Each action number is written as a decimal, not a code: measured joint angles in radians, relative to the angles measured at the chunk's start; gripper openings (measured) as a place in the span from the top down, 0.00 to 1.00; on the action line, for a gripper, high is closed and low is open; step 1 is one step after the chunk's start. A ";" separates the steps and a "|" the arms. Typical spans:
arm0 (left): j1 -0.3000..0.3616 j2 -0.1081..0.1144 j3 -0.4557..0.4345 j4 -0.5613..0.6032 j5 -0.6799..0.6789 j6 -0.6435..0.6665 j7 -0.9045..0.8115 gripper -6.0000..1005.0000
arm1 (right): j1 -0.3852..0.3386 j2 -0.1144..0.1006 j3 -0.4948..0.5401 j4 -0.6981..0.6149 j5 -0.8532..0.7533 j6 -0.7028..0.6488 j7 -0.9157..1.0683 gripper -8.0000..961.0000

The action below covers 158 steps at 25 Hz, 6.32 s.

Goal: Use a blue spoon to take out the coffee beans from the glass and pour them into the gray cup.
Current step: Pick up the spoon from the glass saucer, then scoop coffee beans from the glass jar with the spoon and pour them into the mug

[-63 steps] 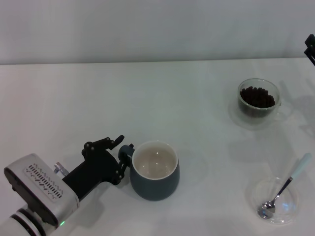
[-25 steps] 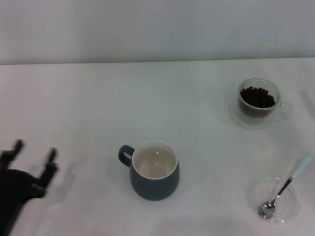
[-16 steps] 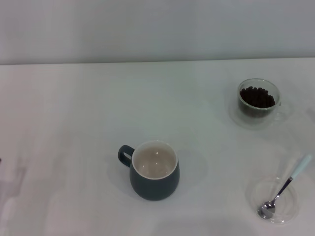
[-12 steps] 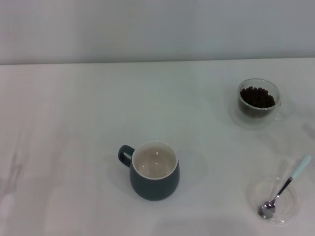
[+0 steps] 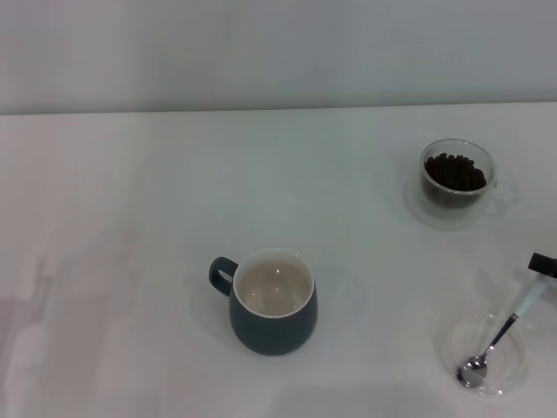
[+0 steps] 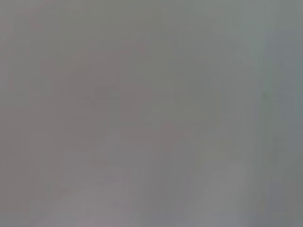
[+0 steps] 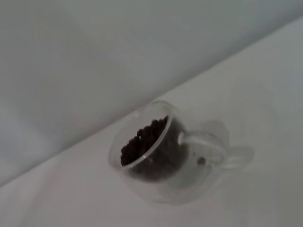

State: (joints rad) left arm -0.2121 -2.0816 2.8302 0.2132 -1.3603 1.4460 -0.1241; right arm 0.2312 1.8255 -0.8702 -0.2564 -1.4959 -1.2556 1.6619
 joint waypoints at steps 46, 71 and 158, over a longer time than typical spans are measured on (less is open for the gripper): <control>-0.017 0.000 0.000 -0.011 -0.009 0.004 0.005 0.27 | 0.006 0.032 -0.010 0.011 0.027 -0.048 0.105 0.83; -0.019 0.000 0.000 -0.012 -0.031 0.002 0.005 0.27 | -0.006 0.071 0.095 -0.024 0.062 -0.087 0.101 0.83; -0.021 -0.006 0.010 -0.001 -0.022 -0.029 -0.003 0.27 | 0.262 0.185 0.247 -0.030 0.295 0.197 -0.593 0.79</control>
State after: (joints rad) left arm -0.2334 -2.0877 2.8405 0.2120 -1.3827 1.4172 -0.1270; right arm 0.4931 2.0110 -0.6233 -0.2860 -1.2008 -1.0582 1.0684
